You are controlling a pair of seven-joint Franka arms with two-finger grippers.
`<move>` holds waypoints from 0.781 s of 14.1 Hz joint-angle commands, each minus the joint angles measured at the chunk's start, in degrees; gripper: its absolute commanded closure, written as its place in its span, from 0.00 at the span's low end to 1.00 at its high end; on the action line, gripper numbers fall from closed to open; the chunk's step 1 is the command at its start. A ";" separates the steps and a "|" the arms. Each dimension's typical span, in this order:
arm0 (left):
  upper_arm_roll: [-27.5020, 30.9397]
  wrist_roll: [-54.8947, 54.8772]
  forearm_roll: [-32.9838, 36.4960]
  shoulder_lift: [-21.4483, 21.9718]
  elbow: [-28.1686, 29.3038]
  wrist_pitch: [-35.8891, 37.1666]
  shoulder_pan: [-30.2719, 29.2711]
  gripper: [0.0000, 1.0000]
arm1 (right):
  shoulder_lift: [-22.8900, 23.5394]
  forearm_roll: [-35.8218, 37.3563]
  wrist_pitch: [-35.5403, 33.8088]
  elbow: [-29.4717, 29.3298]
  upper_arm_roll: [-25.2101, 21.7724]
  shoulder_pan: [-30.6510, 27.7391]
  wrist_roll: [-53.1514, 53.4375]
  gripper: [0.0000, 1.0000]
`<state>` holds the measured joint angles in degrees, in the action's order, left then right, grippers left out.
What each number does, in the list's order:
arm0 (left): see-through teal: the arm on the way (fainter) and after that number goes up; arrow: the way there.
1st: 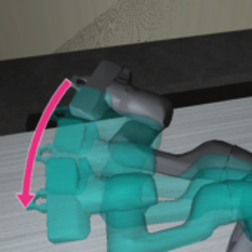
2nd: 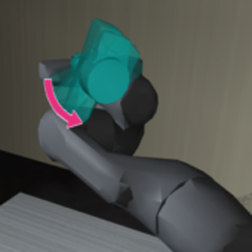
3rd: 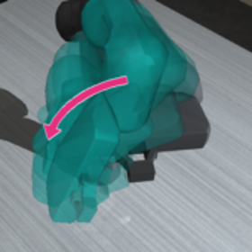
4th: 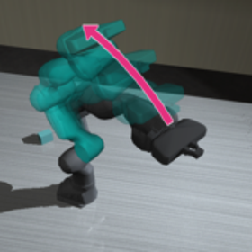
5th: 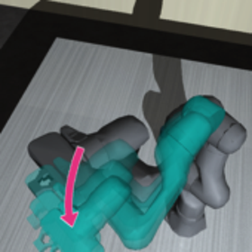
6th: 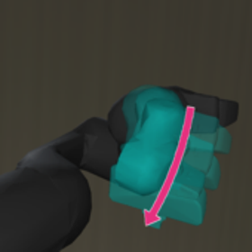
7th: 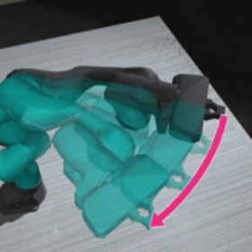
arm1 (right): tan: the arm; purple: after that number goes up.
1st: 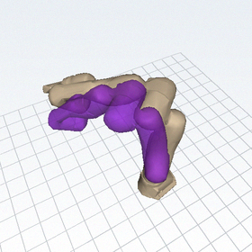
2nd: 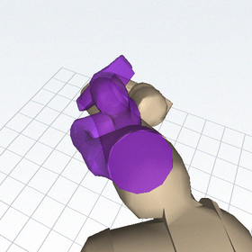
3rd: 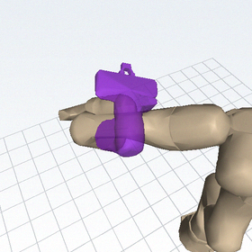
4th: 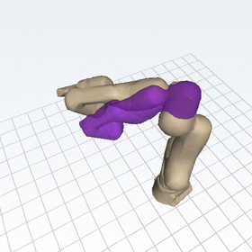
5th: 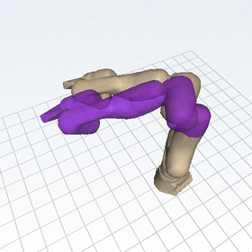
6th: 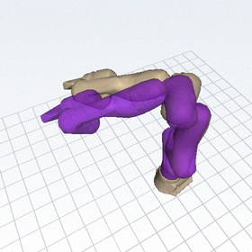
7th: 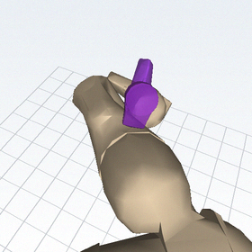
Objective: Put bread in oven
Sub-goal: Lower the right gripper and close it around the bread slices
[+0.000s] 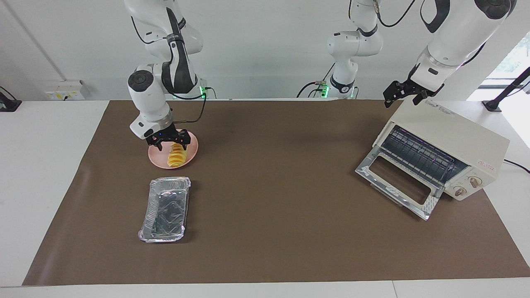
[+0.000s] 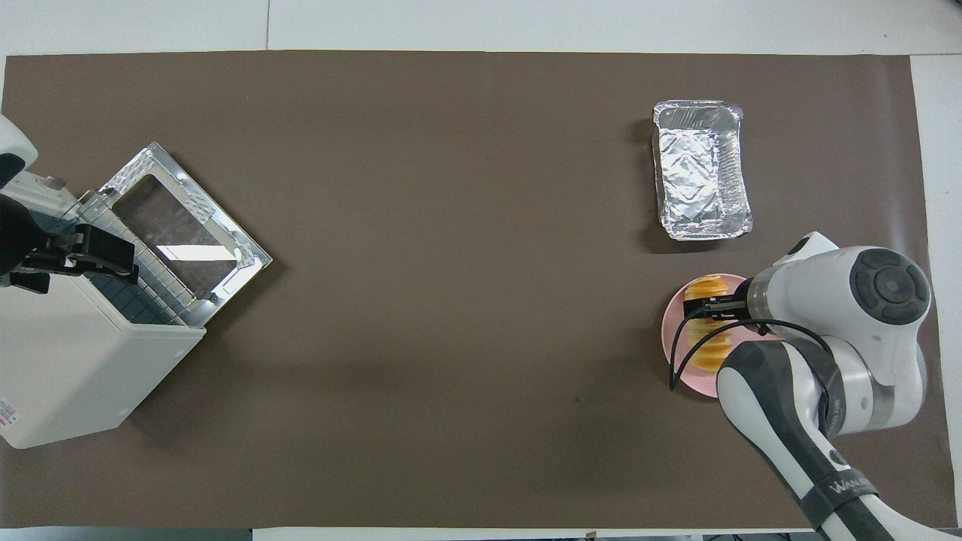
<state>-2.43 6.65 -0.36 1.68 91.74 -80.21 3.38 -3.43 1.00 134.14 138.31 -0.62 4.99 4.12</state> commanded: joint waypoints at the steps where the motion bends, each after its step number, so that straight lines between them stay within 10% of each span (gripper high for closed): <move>1: -0.12 0.29 -0.87 0.96 0.55 0.14 -0.56 0.00 | -0.27 -0.48 2.09 1.43 0.09 -0.42 -0.96 0.00; 11: -0.12 0.29 -0.87 0.96 0.55 0.14 -0.56 0.00 | 1.31 -0.47 7.00 2.49 0.09 -0.42 -1.67 0.00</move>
<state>-2.43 6.65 -0.36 1.68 91.74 -80.21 3.38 -2.51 1.01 139.41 140.04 -0.62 4.99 3.81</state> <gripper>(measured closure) 0.000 0.000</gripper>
